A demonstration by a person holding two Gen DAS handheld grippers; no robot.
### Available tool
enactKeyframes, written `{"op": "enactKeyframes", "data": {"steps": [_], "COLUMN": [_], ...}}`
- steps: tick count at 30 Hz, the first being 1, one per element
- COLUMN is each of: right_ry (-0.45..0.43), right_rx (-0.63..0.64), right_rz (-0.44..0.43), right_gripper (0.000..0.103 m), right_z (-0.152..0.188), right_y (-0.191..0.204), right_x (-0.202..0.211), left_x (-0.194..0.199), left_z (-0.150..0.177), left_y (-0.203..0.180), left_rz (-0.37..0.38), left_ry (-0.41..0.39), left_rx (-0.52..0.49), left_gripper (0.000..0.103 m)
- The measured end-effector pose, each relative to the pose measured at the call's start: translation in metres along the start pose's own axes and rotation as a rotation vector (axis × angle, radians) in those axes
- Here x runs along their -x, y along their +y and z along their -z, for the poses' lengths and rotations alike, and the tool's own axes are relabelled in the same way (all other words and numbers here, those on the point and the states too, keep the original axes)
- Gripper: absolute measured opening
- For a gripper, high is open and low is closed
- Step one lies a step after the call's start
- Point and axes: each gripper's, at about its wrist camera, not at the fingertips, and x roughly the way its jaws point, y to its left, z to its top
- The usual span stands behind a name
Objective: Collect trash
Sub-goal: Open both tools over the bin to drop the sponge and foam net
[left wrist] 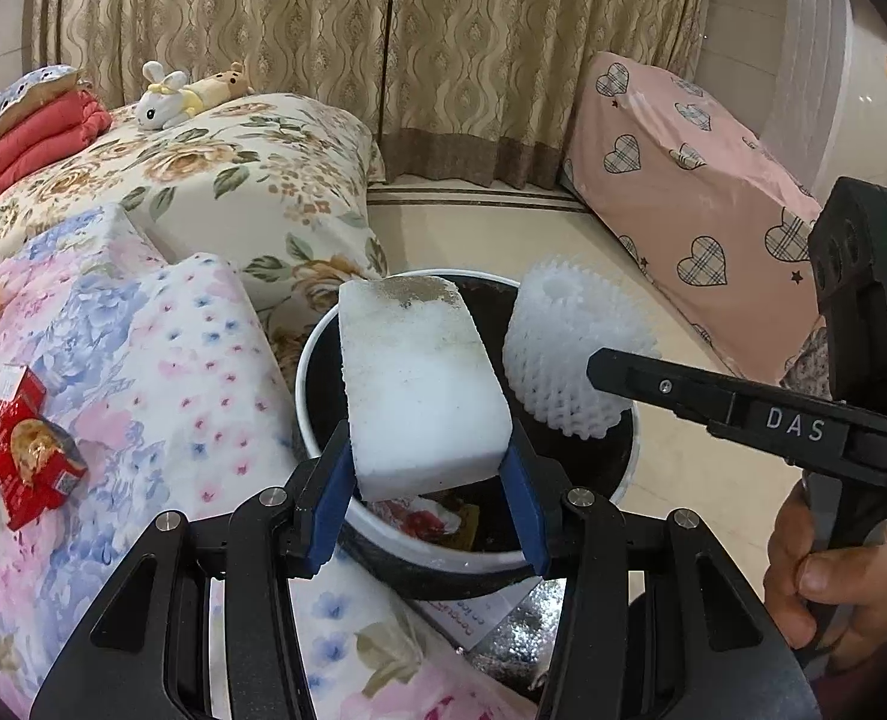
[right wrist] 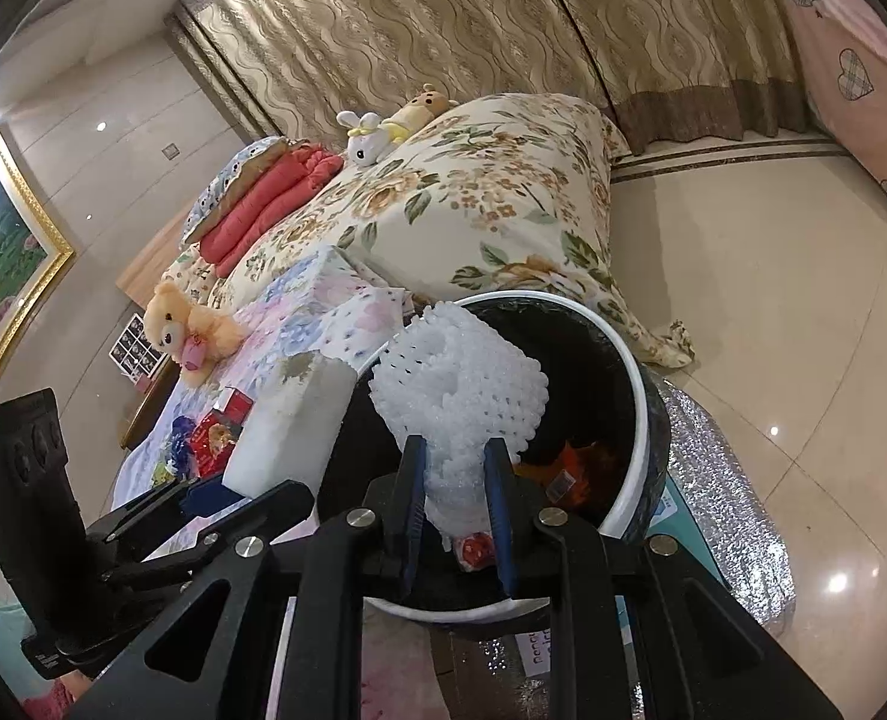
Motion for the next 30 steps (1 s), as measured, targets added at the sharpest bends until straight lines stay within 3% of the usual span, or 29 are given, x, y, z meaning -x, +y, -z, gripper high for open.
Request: {"op": "enactKeyframes", "data": {"steps": [13, 19, 21, 22, 23, 30], "right_ry": [0.027, 0.027, 0.028, 0.023, 0.015, -0.023], "right_rx": [-0.011, -0.043, -0.052, -0.054, -0.054, -0.065], "right_rz": [0.021, 0.027, 0.022, 0.015, 0.013, 0.008], "right_gripper": [0.021, 0.028, 0.037, 0.050, 0.058, 0.069], "right_z": [-0.004, -0.005, -0.004, -0.004, -0.004, -0.003], "right_y": [-0.010, -0.015, -0.015, -0.015, -0.014, -0.006], "right_x": [-0.009, -0.013, -0.013, -0.012, -0.010, -0.002], "left_x": [-0.015, -0.016, -0.012, -0.010, -0.007, 0.009], "left_z": [-0.006, -0.004, -0.002, -0.001, 0.000, 0.010], "left_y": [-0.005, -0.002, -0.001, 0.001, 0.003, 0.015], "left_rz": [0.007, 0.010, 0.011, 0.009, 0.007, 0.005], "left_ry": [0.010, 0.032, 0.022, 0.014, 0.006, -0.017], "left_rx": [-0.015, 0.004, 0.009, 0.015, 0.021, 0.061], "left_gripper": [0.048, 0.058, 0.070, 0.077, 0.078, 0.078]}}
